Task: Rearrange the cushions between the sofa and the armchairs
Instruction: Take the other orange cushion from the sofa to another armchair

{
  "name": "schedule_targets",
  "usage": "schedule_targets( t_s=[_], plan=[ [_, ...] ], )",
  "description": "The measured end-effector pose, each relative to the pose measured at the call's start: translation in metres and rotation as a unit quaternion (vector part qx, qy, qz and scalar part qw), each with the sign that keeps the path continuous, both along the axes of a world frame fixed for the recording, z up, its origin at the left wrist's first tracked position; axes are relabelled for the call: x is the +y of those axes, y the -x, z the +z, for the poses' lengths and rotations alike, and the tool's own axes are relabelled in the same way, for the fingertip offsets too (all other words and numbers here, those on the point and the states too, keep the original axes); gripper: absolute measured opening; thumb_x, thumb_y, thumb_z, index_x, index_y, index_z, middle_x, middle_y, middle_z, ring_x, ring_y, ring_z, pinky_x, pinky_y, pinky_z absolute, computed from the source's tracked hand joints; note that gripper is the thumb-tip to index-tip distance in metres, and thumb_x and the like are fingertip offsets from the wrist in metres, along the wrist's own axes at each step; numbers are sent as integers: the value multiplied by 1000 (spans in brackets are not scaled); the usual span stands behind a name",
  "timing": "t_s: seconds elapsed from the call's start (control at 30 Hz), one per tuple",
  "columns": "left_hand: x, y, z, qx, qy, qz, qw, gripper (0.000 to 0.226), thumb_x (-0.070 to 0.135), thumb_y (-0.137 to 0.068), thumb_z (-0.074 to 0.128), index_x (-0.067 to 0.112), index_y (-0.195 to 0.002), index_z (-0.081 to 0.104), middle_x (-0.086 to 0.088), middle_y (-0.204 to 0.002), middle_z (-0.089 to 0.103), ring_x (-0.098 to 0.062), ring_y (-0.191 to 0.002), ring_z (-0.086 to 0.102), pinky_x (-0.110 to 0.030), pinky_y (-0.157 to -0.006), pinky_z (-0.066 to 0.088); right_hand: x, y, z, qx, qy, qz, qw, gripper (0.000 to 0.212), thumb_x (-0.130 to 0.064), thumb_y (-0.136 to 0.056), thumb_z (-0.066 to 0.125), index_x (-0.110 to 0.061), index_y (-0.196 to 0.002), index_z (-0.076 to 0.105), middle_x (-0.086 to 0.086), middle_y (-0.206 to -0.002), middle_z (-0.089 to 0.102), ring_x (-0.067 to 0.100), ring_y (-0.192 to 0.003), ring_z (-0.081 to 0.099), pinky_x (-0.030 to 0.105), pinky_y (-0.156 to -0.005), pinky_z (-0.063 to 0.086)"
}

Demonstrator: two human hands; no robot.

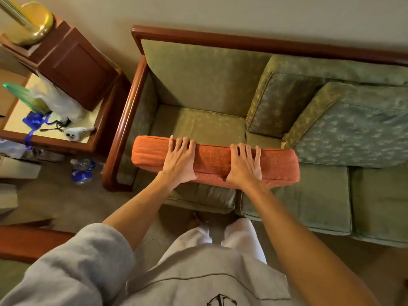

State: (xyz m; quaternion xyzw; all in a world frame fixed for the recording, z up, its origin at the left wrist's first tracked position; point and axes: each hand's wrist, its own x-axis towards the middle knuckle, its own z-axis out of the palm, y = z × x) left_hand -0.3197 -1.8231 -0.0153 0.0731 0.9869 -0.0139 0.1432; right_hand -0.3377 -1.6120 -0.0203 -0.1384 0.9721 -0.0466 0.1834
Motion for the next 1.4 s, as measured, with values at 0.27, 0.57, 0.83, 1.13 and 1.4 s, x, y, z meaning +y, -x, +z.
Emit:
schedule_targets(
  t_s=[0.27, 0.57, 0.83, 1.13, 1.4],
  plan=[
    [-5, 18, -1, -33, -7, -45, 998, 97, 71, -47, 77, 10, -118, 50, -8, -122, 56, -30, -116, 49, -47, -100, 35, 6, 18, -8, 0, 26, 34, 999, 89, -44, -54, 83, -15, -129, 44, 6, -131, 47, 27, -125, 39, 53, -109, 20],
    [1, 3, 29, -75, -28, -3, 997, 71, 70, -45, 68, 22, -95, 61, 1, -98, 69, -23, -97, 65, -40, -88, 42, 17, 36, 19, -60, 23, 154, 986, 73, -58, -59, 82, -21, -114, 51, -2, -118, 57, 21, -116, 50, 49, -102, 29],
    [-38, -105, 100, -119, -80, 244, 959, 69, 74, -40, 69, 28, -88, 51, 7, -92, 64, -19, -92, 59, -41, -85, 40, -58, 20, 94, -51, 38, 387, 920, 60, -65, -59, 68, -24, -98, 47, -2, -105, 60, 24, -106, 56, 47, -95, 34],
    [-51, -284, 185, -81, -100, 492, 861, 75, 74, -52, 76, 31, -110, 56, 7, -105, 63, -15, -93, 54, -41, -95, 38, -179, -79, 181, -78, 33, 647, 758, 61, -68, -59, 73, -29, -101, 53, -8, -102, 66, 18, -97, 61, 40, -91, 38],
    [-57, -475, 245, 0, -113, 640, 760, 70, 65, -46, 83, 36, -101, 52, 17, -94, 50, 1, -72, 31, -32, -81, 27, -261, -256, 245, -56, 29, 760, 647, 64, -77, -58, 73, -43, -102, 41, -21, -94, 50, 6, -82, 45, 30, -85, 31]
  ],
)
